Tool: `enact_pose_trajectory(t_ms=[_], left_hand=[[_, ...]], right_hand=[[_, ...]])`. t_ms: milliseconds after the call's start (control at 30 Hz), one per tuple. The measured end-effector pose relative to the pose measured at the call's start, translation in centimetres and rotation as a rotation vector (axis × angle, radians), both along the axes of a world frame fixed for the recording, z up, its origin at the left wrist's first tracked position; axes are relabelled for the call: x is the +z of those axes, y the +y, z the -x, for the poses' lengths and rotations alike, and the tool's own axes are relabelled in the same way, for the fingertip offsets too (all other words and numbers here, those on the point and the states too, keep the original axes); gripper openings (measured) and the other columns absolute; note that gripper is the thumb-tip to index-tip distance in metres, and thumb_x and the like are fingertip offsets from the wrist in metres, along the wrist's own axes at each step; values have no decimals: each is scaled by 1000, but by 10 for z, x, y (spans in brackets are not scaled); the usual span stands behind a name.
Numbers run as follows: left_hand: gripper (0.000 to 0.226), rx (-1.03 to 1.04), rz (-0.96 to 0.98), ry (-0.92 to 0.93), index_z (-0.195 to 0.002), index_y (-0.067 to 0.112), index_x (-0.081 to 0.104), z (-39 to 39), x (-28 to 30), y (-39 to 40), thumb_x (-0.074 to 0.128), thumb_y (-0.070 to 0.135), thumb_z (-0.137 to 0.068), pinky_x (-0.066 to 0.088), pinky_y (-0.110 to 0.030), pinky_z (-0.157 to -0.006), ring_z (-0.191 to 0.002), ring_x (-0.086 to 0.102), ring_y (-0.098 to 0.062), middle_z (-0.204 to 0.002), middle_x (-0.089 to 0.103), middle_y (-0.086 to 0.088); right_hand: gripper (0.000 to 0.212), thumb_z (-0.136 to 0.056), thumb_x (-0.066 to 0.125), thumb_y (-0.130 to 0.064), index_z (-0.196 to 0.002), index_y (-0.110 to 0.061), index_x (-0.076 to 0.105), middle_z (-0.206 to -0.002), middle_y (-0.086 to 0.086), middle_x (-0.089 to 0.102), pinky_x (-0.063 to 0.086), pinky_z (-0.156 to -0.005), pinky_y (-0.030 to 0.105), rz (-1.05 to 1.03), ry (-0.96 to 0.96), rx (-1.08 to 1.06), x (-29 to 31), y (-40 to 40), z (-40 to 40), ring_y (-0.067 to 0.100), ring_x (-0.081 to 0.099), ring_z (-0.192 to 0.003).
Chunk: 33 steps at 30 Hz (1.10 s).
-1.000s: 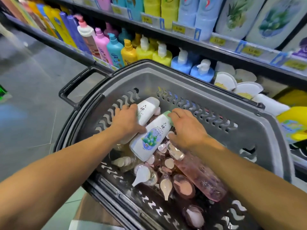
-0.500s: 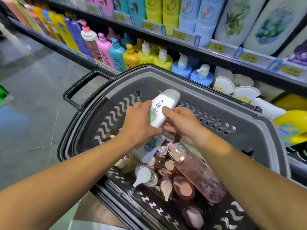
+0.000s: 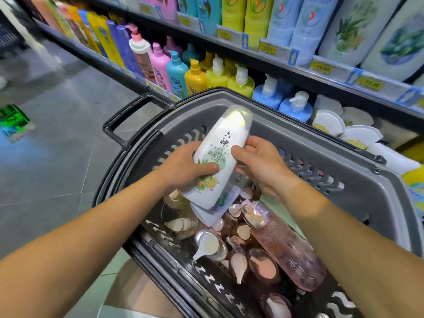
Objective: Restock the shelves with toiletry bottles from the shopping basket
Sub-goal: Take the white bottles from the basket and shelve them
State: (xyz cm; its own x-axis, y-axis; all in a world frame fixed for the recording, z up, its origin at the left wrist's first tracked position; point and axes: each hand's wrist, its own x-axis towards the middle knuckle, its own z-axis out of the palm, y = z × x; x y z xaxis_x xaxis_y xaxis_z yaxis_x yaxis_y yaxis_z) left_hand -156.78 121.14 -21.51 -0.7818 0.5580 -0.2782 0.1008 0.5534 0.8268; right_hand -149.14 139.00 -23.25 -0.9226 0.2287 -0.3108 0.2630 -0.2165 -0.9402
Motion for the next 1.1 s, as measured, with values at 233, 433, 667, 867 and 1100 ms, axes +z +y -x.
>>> enact_pose_trajectory(t_ms=[233, 433, 667, 867, 1100], left_hand=[[38, 113, 53, 111, -103, 20, 62, 18, -8, -25, 85, 21, -72, 57, -38, -77, -84, 68, -14, -94, 71, 5], [37, 137, 52, 122, -100, 21, 63, 25, -13, -30, 86, 23, -70, 52, -26, -66, -76, 67, -4, -89, 70, 8], [43, 164, 27, 95, -105, 20, 62, 26, -13, -26, 87, 25, -69, 58, -38, -78, -83, 69, -11, -92, 71, 8], [43, 197, -2, 101, -104, 21, 61, 29, -15, -28, 86, 23, -69, 56, -30, -71, -82, 67, -9, -92, 69, 9], [43, 245, -61, 90, -104, 24, 60, 31, -13, -28, 86, 24, -70, 44, -6, -50, -70, 63, 10, -89, 66, 15]], right_hand=[[62, -85, 68, -18, -142, -19, 44, -143, 2, 48, 37, -104, 30, -1156, -118, 528, -44, 18, 4, 20, 45, -130], [70, -76, 70, -23, -140, -17, 44, -143, 6, 36, 30, -109, 33, -1725, -17, 804, -70, 15, 26, 27, 31, -130], [72, -76, 73, -37, -139, -21, 41, -148, 7, 22, 34, -104, 38, -1874, -27, 929, -72, 19, 41, 30, 31, -125], [58, -83, 67, -29, -135, -21, 43, -129, 2, 53, 32, -106, 34, -1845, 152, 1021, -46, 23, 49, 25, 43, -123], [61, -82, 64, -60, -124, -27, 36, -105, 3, 59, 37, -62, 36, -1795, 64, 1090, 3, 13, 36, 31, 60, -95]])
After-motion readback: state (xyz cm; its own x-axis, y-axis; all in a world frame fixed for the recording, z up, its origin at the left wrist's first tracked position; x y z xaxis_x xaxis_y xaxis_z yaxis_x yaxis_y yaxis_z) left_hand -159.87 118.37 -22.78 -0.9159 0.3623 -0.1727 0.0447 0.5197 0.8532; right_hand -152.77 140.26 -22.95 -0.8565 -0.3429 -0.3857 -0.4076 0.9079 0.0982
